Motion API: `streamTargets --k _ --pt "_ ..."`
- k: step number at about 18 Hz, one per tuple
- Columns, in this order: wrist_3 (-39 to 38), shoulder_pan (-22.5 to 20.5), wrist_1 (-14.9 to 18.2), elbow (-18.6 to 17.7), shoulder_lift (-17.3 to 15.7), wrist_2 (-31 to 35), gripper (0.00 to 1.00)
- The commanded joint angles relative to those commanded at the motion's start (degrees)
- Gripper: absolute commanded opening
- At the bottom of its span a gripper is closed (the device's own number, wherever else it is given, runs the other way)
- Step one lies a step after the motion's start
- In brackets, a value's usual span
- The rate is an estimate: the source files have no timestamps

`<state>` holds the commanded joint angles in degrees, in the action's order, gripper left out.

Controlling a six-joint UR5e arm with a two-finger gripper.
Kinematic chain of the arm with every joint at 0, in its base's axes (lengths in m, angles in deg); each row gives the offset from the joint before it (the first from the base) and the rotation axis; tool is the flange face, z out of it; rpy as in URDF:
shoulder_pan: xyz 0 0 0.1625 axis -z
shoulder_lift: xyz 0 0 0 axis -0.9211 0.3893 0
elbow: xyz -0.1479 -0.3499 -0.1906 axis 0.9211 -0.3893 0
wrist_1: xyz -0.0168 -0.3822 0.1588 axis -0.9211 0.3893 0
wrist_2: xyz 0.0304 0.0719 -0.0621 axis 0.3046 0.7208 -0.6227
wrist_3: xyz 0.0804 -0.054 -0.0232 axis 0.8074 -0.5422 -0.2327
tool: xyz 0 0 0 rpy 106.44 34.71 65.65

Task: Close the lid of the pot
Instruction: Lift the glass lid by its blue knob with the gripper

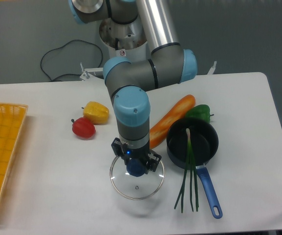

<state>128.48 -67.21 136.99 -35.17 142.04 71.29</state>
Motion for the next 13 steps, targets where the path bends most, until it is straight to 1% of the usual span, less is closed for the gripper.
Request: streamTargets --k 2,4,9,11,13 --pt "0.0 0.0 -0.09 0.0 0.0 0.0 0.66" --pt "0.0 -0.17 0.0 -0.09 -0.96 -0.09 0.66" --pt "-0.09 -0.96 -0.17 0.17 -1.93 -0.61 0.66" --pt "-0.18 -2.28 -0.09 0.18 -3.68 -0.7 0.66" --pt "-0.09 -3.51 -0.09 0.18 -4.65 -1.05 0.66"
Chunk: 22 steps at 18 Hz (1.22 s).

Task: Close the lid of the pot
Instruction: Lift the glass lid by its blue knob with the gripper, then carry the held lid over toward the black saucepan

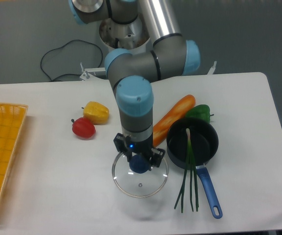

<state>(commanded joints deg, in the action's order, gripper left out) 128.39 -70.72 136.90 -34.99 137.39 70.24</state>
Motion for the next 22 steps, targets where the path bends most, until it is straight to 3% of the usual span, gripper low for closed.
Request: streamTargets --k 8,12,22 --pt "0.09 -1.41 -0.26 0.44 -1.15 -2.55 0.66" --pt "2.27 -3.08 -0.62 0.09 -1.06 -7.29 0.66" --pt "8.6 -5.71 0.0 -1.23 -0.88 -7.39 0.66"
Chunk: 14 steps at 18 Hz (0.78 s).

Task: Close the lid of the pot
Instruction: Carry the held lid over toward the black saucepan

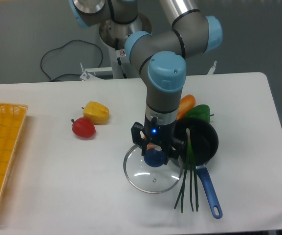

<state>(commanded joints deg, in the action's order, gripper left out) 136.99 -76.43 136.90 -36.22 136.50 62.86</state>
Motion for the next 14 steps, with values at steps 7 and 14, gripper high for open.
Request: streamTargets --k 7,14 --pt "6.69 -4.04 0.09 -1.32 -0.18 -2.45 0.66" --pt "12.05 -8.35 0.09 -3.08 -0.53 -7.1 0.66"
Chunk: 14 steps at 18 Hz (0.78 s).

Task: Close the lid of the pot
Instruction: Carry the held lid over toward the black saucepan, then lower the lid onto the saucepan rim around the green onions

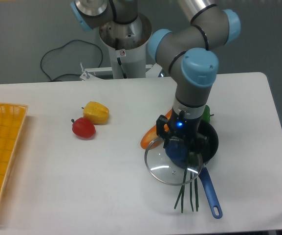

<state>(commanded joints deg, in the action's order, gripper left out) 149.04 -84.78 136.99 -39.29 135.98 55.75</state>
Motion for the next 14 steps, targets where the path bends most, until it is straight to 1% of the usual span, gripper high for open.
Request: streamTargets --k 3,7,9,14 --pt "2.28 -0.88 -0.09 -2.1 -0.7 -1.24 0.66" --pt "4.83 -2.99 0.0 -3.34 -1.14 -4.4 0.66" --pt "7.03 -3.7 0.0 -4.92 -1.58 -4.58 0.66" --pt "9.84 -4.57 -0.09 -6.41 -2.2 -4.32 0.66"
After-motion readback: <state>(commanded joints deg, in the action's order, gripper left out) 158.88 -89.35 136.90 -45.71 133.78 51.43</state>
